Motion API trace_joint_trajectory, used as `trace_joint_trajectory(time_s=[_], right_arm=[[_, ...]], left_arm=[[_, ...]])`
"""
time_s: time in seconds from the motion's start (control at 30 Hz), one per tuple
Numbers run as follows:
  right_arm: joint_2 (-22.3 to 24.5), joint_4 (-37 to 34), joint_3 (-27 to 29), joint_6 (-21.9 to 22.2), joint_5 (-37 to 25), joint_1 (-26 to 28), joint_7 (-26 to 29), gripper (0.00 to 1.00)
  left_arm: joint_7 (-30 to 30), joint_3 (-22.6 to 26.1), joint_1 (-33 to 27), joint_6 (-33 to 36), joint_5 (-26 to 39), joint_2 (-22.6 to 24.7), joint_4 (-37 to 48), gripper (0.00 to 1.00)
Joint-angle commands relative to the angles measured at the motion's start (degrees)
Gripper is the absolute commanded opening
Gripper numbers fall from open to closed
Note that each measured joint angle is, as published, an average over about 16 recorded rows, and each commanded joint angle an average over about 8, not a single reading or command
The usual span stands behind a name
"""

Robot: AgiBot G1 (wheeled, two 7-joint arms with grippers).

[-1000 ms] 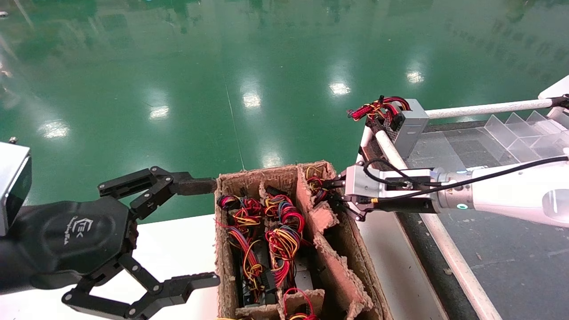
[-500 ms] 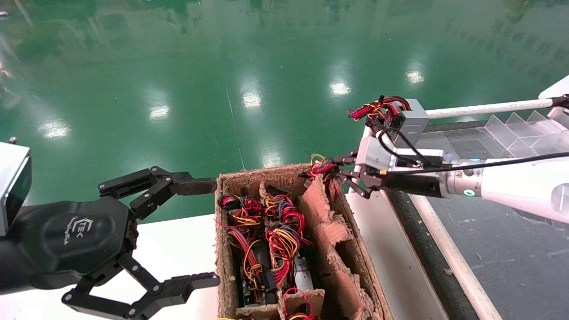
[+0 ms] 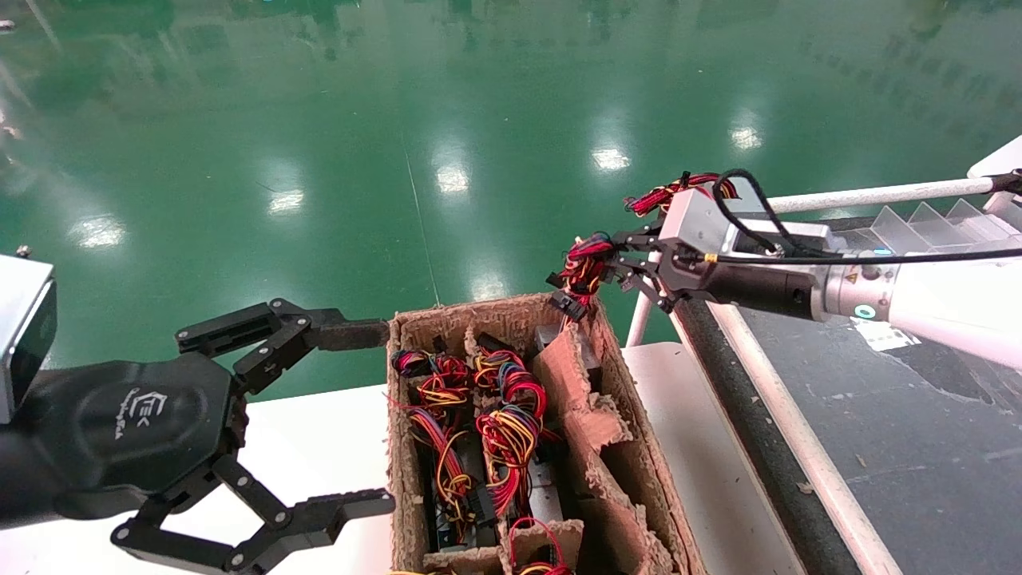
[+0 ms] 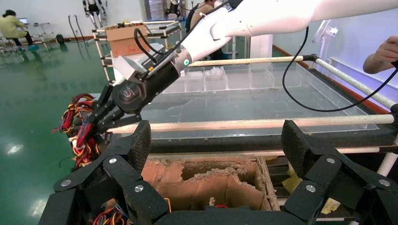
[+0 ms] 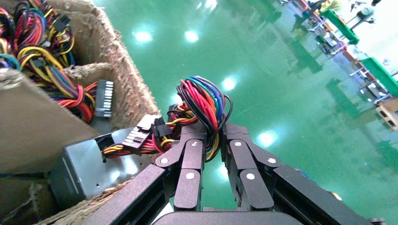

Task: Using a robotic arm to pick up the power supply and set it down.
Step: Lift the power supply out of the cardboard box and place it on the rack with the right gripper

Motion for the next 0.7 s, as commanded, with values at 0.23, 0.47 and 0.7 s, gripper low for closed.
trace_joint_trajectory(time_s=[0.23,0.47,0.7], right_arm=[[0.72,-0.44,1.03,-1.03,1.48,1.33,0.24,0.0],[1.9,-0.32,1.94,-3.93,2.82,3.23,1.1,0.0],[3.59,0.39,3.26,-5.28,4.68,5.65,0.96,0.0]], left_arm=[[0.0,0.0,0.0,0.0,0.0,0.0,0.0,1.0],[0.0,0.01,0.0,0.0,0.0,0.0,0.0,1.0],[0.01,0.01,0.0,0.0,-0.01,0.0,0.0,1.0]])
